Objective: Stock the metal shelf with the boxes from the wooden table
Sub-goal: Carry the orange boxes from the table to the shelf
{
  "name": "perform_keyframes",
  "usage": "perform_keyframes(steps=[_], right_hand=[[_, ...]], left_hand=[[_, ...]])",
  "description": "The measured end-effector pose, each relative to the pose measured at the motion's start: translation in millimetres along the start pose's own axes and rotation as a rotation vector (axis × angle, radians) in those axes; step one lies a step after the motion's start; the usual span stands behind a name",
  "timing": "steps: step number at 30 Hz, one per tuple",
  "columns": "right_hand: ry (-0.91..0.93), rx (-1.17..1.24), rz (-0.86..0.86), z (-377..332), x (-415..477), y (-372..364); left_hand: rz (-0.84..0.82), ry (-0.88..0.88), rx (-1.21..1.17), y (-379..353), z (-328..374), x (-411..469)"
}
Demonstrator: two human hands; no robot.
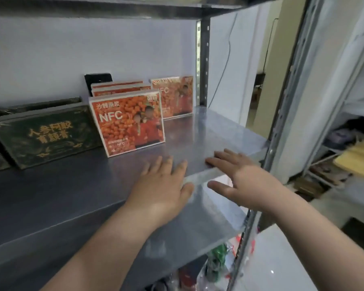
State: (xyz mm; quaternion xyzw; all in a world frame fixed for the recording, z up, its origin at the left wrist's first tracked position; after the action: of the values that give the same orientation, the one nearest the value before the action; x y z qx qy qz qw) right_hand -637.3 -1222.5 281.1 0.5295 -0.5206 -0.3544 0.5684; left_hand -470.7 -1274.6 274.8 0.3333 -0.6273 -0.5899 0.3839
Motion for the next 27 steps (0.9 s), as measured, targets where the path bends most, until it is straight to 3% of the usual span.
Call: perform_keyframes(steps=[4,7,10,15,20,27], right_hand=[[-0.050,-0.057,0.118,-19,-84,-15],[-0.156,0.002,0.155,-33,-151,-39],[-0.288,0.058,0.134,-45,-220,-70],[-0.496,0.071,-0.089,-75,-339,-130],[-0.716,0.208,-0.192,-130,-454,-171],[-1.105,0.318,-0.191,-218,-589,-207]], left_hand=[[0.113,-0.199,0.092,-7,28,-41],[0.168,-0.429,-0.012,-32,61,-83],[0.063,-0.595,-0.151,-77,95,-127],[-0.081,-0.710,-0.242,-143,147,-202],[-0.356,-0.827,-0.041,-202,196,-294],[-0.474,-1.210,0.074,-226,263,-418]])
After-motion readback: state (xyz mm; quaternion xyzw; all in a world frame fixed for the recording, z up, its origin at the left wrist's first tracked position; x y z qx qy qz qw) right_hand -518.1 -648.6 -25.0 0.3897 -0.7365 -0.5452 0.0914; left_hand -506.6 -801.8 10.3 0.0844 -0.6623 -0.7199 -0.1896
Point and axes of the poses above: each hand's wrist, its own x-axis towards the middle knuckle, its own y-axis out of the back of the hand, z = x × y, the point moved 7 cm from there along x, towards the middle knuckle, and after that the axes turned 9 degrees about y, right-handed, at the moved point
